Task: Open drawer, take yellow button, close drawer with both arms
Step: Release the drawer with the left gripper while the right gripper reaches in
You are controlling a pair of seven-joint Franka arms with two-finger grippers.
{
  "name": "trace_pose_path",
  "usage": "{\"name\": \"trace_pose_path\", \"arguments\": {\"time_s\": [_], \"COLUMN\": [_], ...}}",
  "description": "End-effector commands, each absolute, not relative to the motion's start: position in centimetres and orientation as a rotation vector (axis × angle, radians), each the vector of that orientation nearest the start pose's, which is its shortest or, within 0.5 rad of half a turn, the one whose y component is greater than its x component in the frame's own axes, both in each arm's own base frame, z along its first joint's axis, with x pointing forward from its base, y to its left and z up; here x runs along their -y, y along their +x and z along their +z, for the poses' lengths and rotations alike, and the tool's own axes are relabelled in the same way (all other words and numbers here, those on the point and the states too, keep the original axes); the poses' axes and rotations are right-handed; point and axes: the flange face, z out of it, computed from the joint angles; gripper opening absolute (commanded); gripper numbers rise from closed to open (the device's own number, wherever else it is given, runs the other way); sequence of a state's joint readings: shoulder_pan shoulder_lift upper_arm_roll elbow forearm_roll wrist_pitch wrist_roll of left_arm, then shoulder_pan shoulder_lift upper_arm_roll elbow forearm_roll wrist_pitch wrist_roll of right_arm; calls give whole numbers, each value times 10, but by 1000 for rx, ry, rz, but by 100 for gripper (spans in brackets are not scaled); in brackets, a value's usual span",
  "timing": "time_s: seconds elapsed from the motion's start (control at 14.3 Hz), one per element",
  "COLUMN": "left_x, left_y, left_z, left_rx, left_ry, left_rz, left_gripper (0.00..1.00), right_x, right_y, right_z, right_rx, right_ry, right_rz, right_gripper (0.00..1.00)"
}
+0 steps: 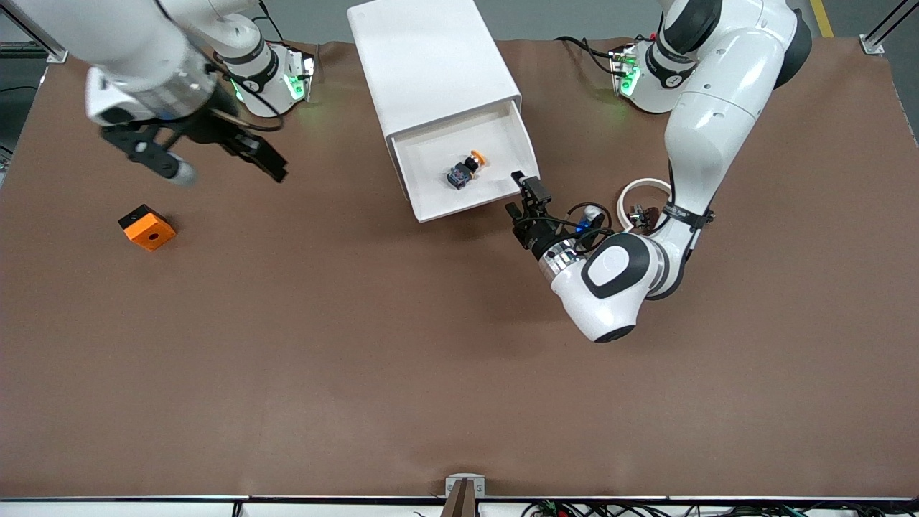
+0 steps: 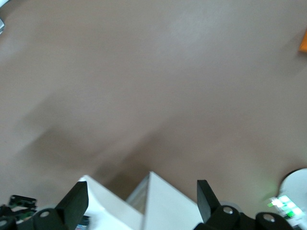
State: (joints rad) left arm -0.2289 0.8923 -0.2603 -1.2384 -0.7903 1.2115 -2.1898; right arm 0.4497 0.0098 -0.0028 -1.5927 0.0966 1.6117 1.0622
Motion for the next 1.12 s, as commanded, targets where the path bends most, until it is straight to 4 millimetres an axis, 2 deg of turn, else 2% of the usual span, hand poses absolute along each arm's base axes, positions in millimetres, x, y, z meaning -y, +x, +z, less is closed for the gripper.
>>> {"name": "trace_pose_path", "arguments": {"time_s": [0.0, 0.21, 0.42, 0.49, 0.7, 0.91, 1.05], "left_x": [342, 324, 311, 307, 301, 296, 291], "left_y": [574, 581, 588, 591, 603, 610, 613], "left_z": [284, 291, 314, 322, 327, 328, 355], "left_rx": [1636, 1584, 1497, 1470, 1399, 1239, 1083], "left_ry": [-1483, -1699, -2024, -2126, -2366, -2591, -2769], "left_rz": [1593, 1586, 1509, 1468, 1376, 1257, 1169], "left_gripper": [100, 100, 100, 100, 100, 100, 100], "right_x": [-307, -368, -418, -429, -466, -483, -499], "right_y": [498, 491, 486, 487, 477, 469, 455], "right_z": [589, 554, 514, 502, 475, 453, 442], "right_rx": [-1083, -1212, -1298, -1318, -1304, -1292, -1260], "right_ry": [-2860, -2802, -2776, -2777, -2813, -2848, -2879], "right_rz": [92, 74, 80, 87, 110, 142, 153], "right_gripper": [100, 100, 100, 100, 100, 100, 100]}}
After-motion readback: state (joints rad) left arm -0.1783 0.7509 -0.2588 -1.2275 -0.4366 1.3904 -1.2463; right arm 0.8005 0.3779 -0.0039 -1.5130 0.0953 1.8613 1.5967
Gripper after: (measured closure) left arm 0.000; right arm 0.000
